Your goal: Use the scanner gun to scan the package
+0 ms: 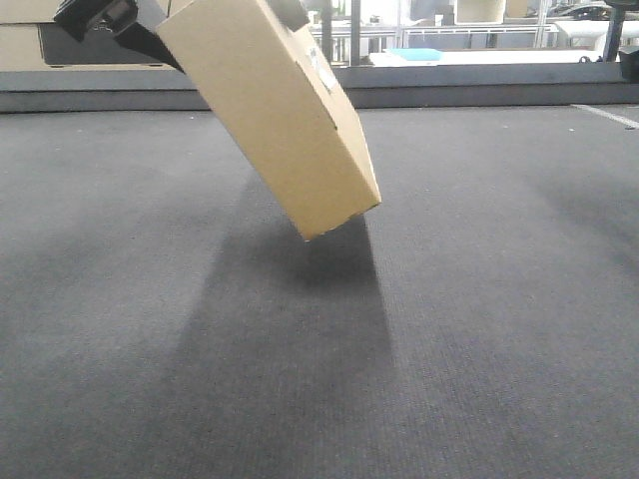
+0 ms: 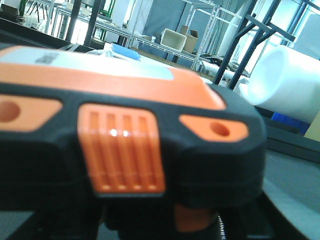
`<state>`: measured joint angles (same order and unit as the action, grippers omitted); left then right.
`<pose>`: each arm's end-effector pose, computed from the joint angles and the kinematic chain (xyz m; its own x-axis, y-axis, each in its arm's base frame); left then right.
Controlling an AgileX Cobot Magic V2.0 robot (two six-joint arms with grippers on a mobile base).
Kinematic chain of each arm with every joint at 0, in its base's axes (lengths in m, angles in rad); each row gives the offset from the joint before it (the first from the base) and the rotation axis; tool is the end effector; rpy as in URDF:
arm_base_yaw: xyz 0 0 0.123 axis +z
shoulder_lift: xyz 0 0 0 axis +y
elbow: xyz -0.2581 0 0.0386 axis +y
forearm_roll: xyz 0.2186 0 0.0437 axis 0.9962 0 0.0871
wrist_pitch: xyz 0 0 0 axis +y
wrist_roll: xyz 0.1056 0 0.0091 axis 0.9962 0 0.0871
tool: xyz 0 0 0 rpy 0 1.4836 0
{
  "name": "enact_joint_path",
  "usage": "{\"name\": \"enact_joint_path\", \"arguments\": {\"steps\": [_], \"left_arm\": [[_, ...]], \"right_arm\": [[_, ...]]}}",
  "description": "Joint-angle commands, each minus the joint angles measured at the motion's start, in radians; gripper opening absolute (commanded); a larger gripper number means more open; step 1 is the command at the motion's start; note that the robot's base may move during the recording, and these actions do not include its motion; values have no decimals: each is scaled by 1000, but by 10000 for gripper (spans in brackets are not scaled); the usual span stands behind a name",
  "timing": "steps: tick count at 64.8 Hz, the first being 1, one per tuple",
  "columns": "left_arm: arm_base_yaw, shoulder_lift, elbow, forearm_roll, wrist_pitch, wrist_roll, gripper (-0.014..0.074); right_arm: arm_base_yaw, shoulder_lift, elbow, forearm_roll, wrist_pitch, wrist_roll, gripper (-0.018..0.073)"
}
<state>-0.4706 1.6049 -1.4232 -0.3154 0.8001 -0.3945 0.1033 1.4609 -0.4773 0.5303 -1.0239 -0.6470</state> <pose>0.2895 -0.1738 0.3041 -0.8852 -0.1834 -0.4275 0.0701 0.8558 -0.5125 0.2663 -0.0184 0.2316 -0.0597 -0.3180 -0.9462 0.3359 0.8862 -0.3190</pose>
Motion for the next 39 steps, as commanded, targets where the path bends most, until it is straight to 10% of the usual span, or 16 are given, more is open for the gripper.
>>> {"name": "enact_joint_path", "arguments": {"steps": [1, 22, 39], "left_arm": [[-3, -6, -11, 33, -17, 0, -111], [111, -35, -27, 315, 183, 1, -111], [249, -35, -25, 345, 237, 171, -111]], "right_arm": [[0, -18, -11, -2, -73, -11, -153], [-4, -18, -11, -4, -60, 270, -154], [-84, 24, -11, -127, -51, 512, -158]]}}
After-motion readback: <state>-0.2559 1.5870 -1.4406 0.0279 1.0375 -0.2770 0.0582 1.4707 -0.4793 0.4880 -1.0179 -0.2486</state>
